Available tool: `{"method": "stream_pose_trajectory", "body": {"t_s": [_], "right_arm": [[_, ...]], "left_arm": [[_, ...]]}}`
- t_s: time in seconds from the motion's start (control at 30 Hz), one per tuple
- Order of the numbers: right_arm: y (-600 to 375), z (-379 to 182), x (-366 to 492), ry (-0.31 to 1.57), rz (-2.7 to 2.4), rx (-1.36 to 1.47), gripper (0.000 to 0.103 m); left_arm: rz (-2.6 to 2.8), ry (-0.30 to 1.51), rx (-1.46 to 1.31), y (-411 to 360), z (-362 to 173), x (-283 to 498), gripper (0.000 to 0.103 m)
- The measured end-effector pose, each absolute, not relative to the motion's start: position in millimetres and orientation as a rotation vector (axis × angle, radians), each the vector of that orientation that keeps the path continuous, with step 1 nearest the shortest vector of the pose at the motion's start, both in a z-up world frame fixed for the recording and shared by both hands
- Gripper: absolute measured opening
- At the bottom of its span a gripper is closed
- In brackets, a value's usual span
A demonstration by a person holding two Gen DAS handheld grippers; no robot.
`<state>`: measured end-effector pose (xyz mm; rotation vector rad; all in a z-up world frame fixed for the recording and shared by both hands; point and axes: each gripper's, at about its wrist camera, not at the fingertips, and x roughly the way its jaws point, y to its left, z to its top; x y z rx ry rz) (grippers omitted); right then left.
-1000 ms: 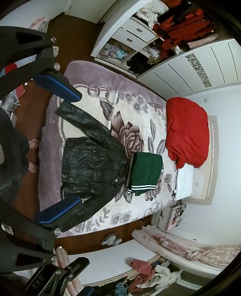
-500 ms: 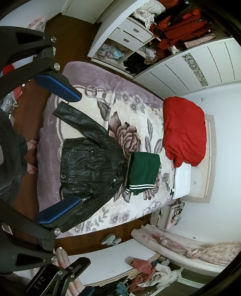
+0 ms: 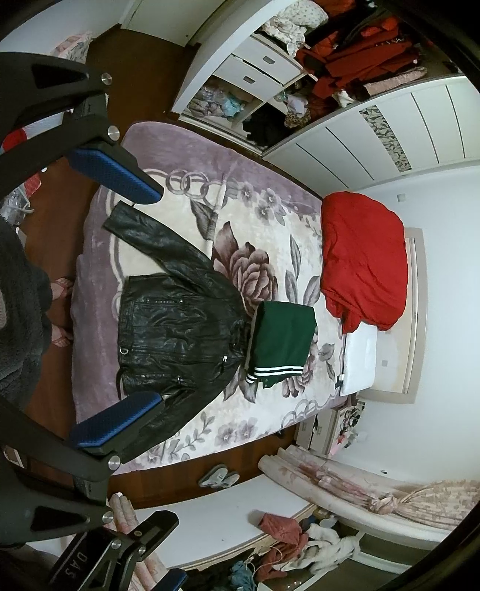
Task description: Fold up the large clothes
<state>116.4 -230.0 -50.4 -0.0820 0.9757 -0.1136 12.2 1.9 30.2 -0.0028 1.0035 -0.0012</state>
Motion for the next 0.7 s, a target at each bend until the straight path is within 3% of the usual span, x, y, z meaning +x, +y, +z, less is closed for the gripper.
{"method": "stream_pose_trajectory", "body": {"t_s": [0.7], "right_arm": [[-213, -51, 118, 0.968, -0.110, -0.080, 0.103]], "left_arm": [[-0.001, 0.997, -0.005, 1, 37, 17, 0.103]]}}
